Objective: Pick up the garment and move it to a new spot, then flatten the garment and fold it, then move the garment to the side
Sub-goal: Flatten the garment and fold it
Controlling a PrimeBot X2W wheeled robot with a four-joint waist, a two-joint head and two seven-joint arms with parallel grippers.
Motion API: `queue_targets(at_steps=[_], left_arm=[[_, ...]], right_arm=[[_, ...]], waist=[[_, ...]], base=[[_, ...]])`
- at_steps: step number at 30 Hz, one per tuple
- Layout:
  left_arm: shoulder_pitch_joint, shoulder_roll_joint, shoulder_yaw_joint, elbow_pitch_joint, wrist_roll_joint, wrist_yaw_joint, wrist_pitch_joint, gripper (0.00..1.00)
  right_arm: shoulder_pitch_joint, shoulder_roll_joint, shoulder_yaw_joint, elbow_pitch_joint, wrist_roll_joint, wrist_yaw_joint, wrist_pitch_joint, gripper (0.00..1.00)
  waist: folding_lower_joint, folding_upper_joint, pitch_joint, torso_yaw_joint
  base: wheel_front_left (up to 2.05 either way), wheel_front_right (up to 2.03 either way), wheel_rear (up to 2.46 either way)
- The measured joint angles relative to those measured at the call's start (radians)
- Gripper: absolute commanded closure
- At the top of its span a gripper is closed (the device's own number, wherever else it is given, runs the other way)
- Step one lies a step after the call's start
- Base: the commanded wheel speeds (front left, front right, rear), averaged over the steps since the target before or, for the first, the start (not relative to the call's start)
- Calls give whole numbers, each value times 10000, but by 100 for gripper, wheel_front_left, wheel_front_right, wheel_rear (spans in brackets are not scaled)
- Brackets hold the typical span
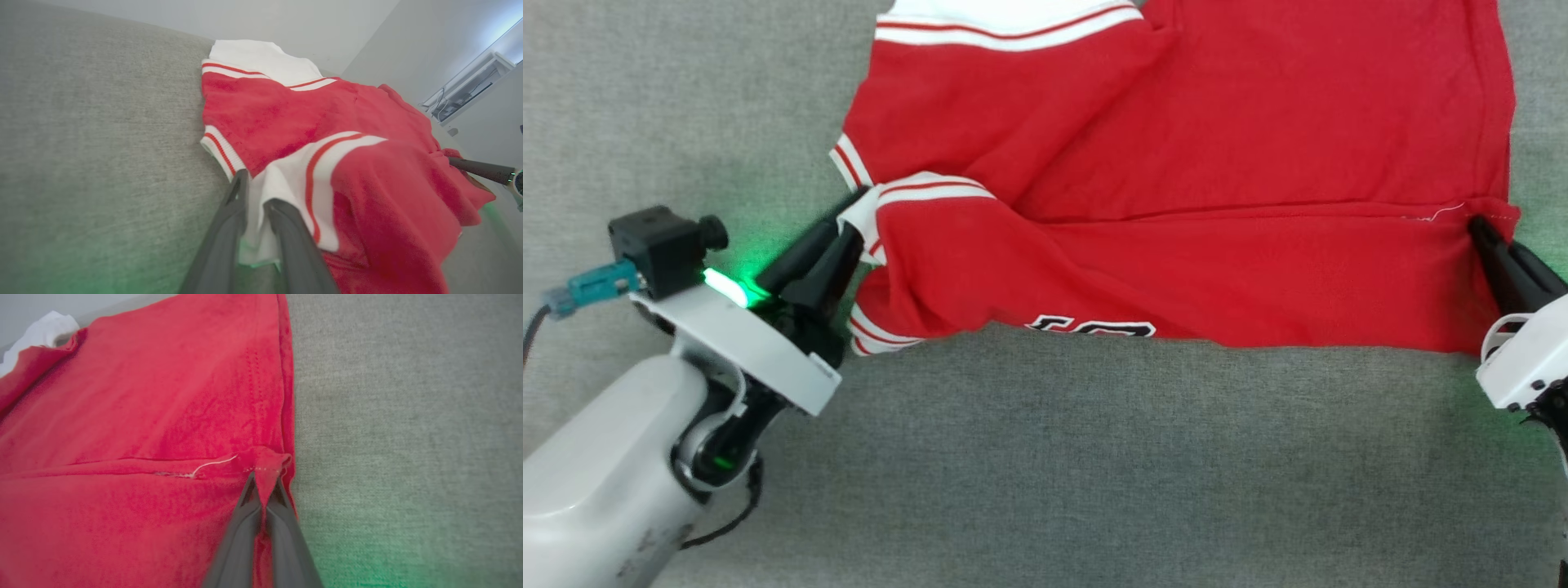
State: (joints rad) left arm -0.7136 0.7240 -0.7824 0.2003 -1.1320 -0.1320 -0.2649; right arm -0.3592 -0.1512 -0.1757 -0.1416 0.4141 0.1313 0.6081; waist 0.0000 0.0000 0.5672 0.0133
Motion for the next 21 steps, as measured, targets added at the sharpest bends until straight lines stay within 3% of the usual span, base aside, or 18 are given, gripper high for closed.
queue_targets(at_steps=[2,3,4,9,16,21], left_arm=[[-23,161,-102,71,42,2,6,0],[-19,268,-198,88,61,6,8,0],[-28,387,-299,88,73,6,8,0],[-368,1062,-913,35,167,4,477,0],[-1283,1885,-1363,-159,288,4,2073,0],[-1763,2115,-1438,-495,-121,483,3707,0]], right_arm=[[2,-25,84,113,-44,-2,-178,45],[10,-33,117,173,-71,-2,-255,9],[14,-29,144,224,-86,-2,-311,0],[128,-84,29,407,-79,-2,-686,0],[252,-336,-428,270,-6,-2,-1223,0],[501,-332,-445,-21,-4,-2,-1703,0]], waist=[[0,0,-132,13],[0,0,-209,18],[0,0,-295,23],[0,0,-839,50],[0,0,-1798,111],[0,0,-2467,134]], base=[[0,0,0],[0,0,0],[0,0,0],[0,0,0],[0,0,0],[0,0,0]])
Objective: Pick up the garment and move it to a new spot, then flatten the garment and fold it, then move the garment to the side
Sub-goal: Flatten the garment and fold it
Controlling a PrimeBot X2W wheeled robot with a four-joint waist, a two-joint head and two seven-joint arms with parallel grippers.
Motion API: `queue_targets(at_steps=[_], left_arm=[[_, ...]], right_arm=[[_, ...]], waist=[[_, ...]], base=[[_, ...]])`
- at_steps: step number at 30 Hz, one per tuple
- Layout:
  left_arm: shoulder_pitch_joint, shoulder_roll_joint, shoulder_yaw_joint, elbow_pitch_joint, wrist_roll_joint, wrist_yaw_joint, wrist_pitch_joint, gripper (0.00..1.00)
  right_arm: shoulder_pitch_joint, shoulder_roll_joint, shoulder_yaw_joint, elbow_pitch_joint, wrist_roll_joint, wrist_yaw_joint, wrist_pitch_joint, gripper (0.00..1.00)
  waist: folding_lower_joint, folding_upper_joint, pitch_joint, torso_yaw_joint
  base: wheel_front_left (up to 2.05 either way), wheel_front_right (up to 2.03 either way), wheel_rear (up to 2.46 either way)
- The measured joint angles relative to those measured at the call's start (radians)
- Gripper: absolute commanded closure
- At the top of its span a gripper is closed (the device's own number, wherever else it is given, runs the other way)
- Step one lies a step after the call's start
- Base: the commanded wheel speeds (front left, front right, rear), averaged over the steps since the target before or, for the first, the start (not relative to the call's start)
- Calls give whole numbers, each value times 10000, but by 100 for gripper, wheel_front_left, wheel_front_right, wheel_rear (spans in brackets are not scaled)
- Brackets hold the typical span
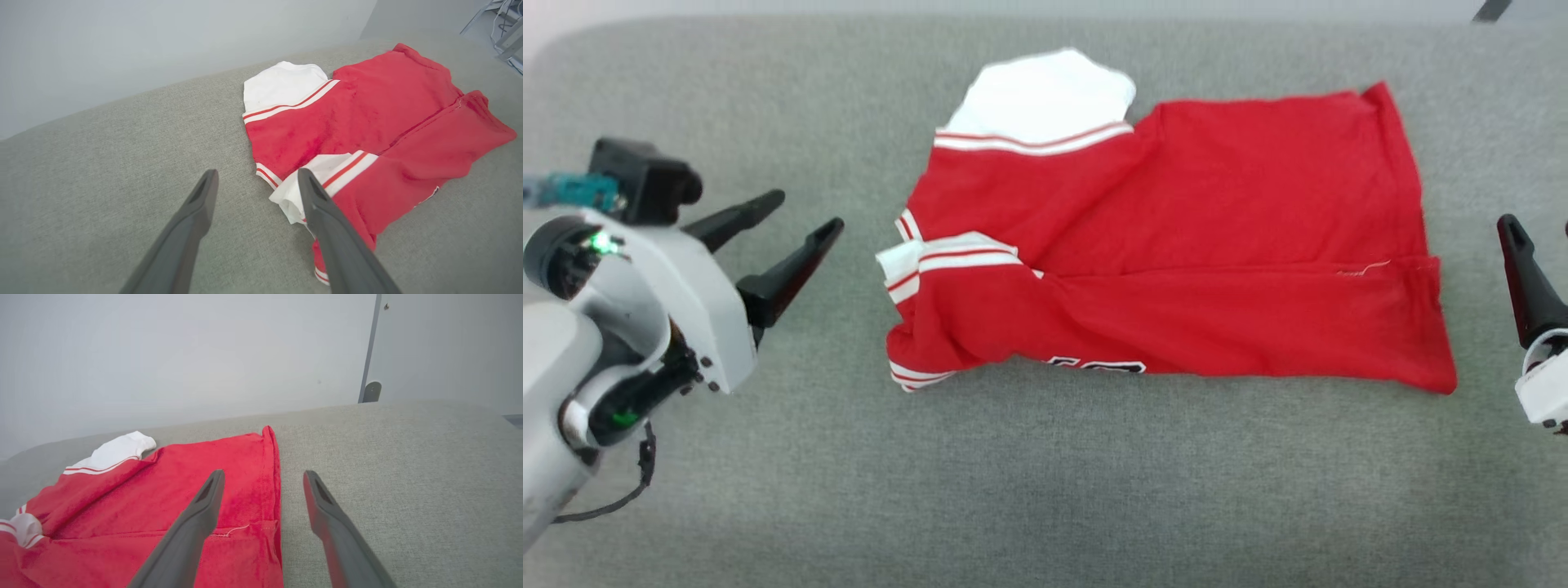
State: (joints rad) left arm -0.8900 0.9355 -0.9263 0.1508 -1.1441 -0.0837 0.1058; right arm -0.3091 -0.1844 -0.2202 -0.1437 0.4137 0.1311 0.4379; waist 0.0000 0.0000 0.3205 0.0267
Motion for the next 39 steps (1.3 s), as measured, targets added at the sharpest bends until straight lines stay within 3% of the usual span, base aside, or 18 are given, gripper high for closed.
queue_targets(at_steps=[8,13,19,31,32,33,35,39], left_arm=[[-121,483,-522,-1563,-1768,899,3567,0],[-3,675,-809,-1956,-2443,1252,4738,0],[241,230,-853,-1085,-2903,1035,4696,0],[338,-550,-731,1026,-3513,-8,4583,0],[322,-579,-723,1099,-3517,-82,4587,18],[297,-617,-713,1172,-3544,-138,4606,53],[282,-652,-683,1243,-3584,-236,4598,100],[230,-784,-688,1338,-3620,-359,4596,100]], right_arm=[[370,169,360,-414,-13,0,-265,0],[370,236,568,-414,21,0,-403,0],[341,270,598,-426,73,0,-508,0],[259,334,424,-667,48,0,-291,0],[259,309,439,-667,48,0,-198,0],[260,259,481,-665,63,0,-61,0],[262,102,629,-665,96,0,280,0],[302,-445,1271,-635,190,0,1467,0]], waist=[[0,1,-578,-165],[0,1,-437,-399],[0,0,-119,-706],[0,0,580,-1361],[0,1,629,-1397],[0,0,672,-1430],[0,0,745,-1467],[0,1,831,-1448]], base=[[0,0,0],[0,0,0],[0,0,0],[0,0,0],[0,0,0],[0,0,0],[0,0,0],[0,0,0]])
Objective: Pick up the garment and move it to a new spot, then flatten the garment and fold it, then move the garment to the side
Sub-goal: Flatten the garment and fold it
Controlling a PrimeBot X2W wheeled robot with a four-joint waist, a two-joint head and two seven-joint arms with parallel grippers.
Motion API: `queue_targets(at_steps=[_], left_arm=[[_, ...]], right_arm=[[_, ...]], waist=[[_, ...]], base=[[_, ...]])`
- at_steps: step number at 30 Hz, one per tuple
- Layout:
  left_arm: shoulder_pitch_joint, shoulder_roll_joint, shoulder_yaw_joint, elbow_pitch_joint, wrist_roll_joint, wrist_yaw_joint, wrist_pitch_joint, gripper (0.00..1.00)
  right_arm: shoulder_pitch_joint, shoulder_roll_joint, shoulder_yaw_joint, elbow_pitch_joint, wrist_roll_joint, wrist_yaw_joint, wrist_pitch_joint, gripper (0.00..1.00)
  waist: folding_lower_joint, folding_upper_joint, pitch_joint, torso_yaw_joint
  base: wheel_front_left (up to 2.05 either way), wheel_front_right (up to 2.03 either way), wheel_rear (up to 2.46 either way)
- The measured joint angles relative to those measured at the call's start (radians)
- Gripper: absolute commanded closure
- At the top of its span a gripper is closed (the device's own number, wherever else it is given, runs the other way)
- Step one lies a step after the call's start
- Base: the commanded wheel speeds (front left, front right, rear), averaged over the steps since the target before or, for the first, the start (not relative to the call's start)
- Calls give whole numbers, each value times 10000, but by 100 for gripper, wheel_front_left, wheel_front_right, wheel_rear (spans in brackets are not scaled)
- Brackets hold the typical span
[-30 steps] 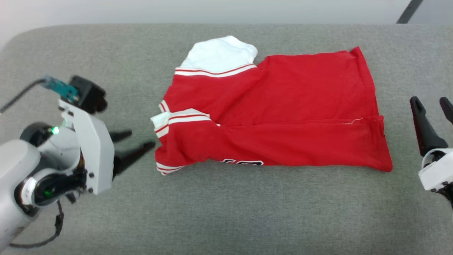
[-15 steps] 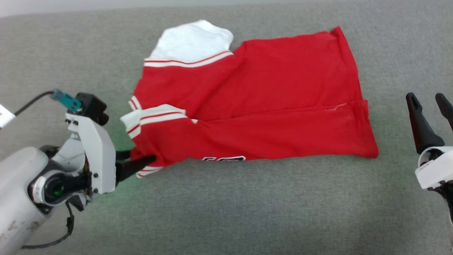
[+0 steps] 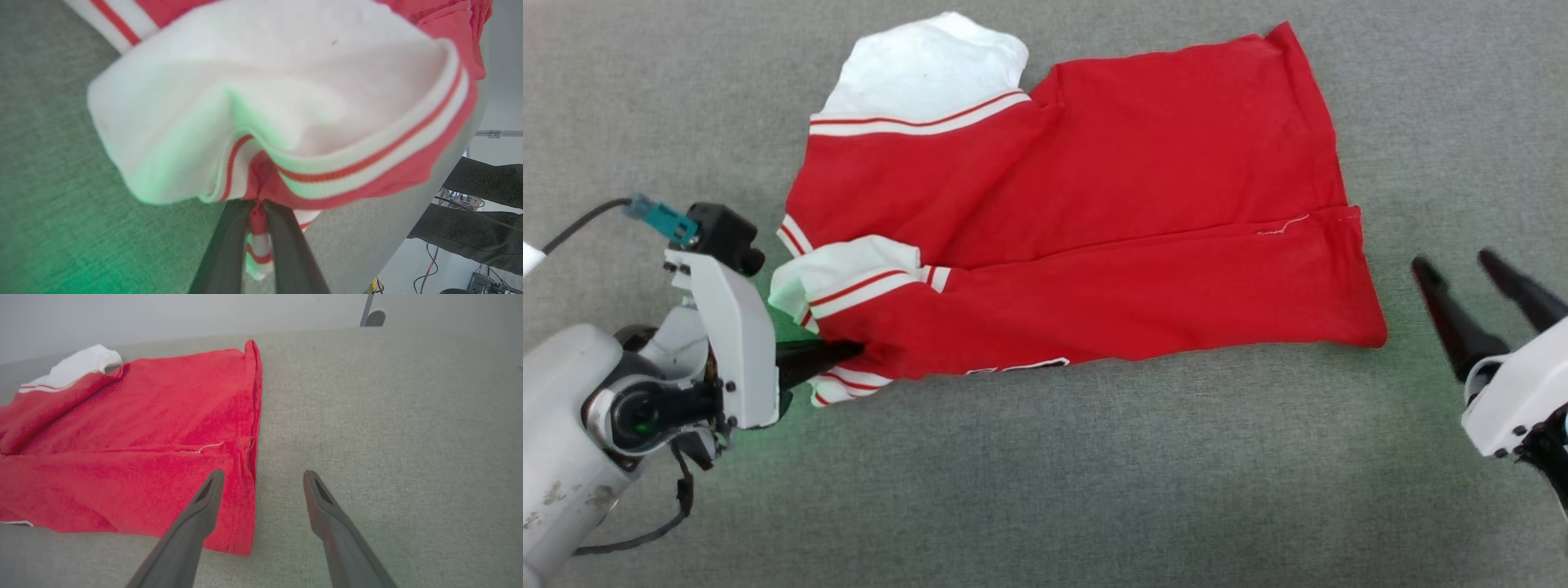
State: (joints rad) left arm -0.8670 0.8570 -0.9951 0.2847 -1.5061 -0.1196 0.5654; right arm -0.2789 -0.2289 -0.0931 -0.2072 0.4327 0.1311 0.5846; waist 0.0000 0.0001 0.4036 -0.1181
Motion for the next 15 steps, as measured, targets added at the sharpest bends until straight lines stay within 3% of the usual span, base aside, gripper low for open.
queue_targets(at_steps=[8,15], left_arm=[[-165,-127,-23,-107,174,-123,-127,100],[-356,-244,-42,-357,295,-128,-337,100]], right_arm=[[-594,-1227,1223,372,-201,0,2568,0],[-1620,-1352,1806,1381,-240,0,3835,0]], waist=[[0,0,212,204],[0,0,479,434]], base=[[0,0,0],[0,0,0]])
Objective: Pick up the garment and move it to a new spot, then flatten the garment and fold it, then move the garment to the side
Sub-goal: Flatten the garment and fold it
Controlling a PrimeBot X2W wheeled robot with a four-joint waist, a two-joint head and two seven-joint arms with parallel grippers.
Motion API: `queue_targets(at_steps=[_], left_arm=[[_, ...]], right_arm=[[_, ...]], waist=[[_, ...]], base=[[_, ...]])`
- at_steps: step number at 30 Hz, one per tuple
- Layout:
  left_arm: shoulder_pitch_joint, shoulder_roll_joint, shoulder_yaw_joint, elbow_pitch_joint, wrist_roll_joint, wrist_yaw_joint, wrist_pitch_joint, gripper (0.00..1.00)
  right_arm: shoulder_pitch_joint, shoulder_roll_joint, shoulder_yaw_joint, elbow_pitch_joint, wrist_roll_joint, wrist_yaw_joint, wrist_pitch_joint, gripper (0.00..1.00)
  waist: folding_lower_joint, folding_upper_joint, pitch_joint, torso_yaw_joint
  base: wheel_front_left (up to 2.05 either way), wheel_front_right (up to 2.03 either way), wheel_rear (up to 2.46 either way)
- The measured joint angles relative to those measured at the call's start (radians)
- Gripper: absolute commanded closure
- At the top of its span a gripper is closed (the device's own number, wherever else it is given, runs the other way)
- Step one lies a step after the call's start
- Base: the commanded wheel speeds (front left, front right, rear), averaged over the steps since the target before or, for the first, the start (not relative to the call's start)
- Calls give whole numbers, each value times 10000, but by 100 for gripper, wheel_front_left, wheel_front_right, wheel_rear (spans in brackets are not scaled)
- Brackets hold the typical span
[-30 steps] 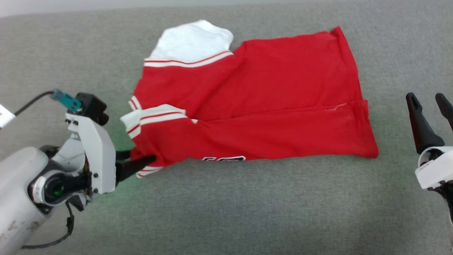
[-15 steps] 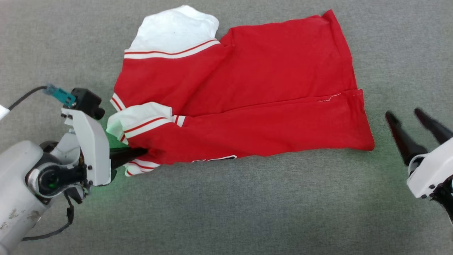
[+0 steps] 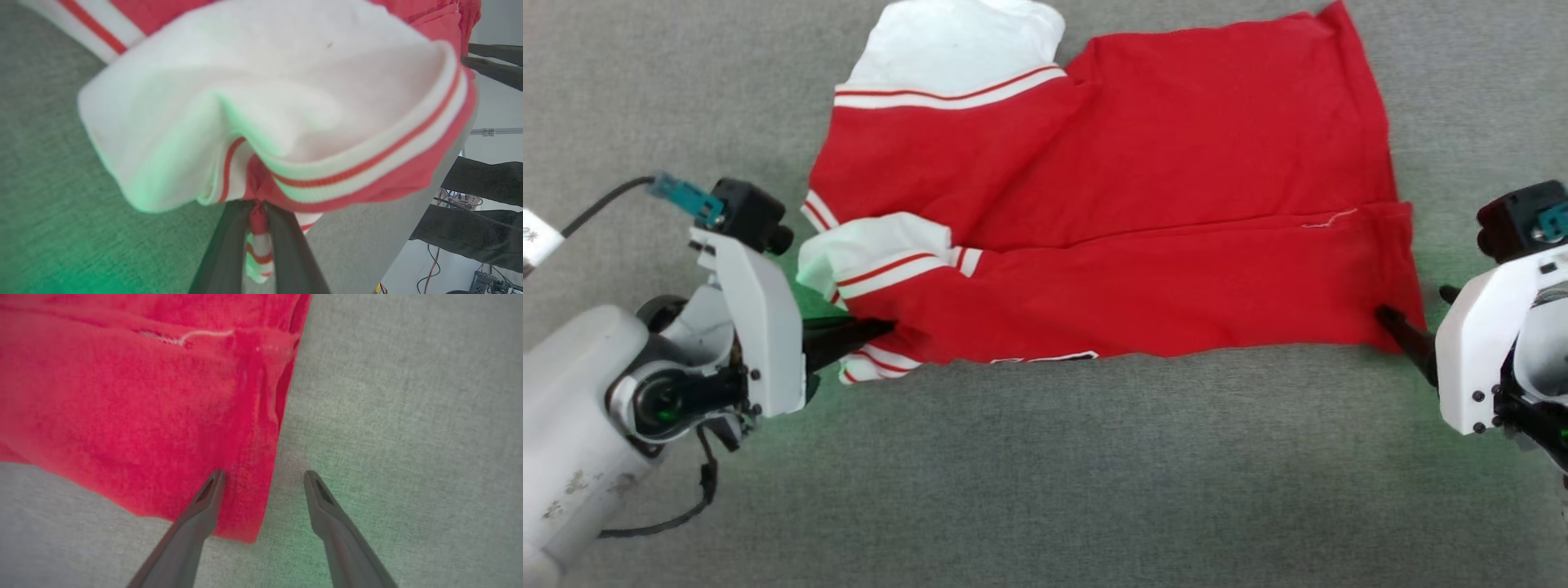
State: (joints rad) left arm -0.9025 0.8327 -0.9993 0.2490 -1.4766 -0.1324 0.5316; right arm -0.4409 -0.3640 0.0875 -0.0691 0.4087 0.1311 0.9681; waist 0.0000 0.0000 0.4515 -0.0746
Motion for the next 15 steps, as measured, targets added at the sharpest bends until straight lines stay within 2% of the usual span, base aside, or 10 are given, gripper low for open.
queue_targets(at_steps=[8,9,11,15], left_arm=[[-92,-111,-56,-232,31,0,-303,100],[-92,-96,-63,-261,31,0,-330,100],[-86,-73,-98,-313,33,2,-414,100],[9,-71,-155,-445,42,6,-660,100]], right_arm=[[-25,-90,88,351,-307,0,451,0],[-22,-90,100,345,-303,0,453,51],[-3,-71,88,337,-245,0,410,100],[149,127,-52,299,-119,2,125,100]], waist=[[1,0,183,310],[0,0,195,318],[0,0,184,314],[0,0,95,321]], base=[[0,0,0],[0,0,0],[0,0,0],[0,0,0]])
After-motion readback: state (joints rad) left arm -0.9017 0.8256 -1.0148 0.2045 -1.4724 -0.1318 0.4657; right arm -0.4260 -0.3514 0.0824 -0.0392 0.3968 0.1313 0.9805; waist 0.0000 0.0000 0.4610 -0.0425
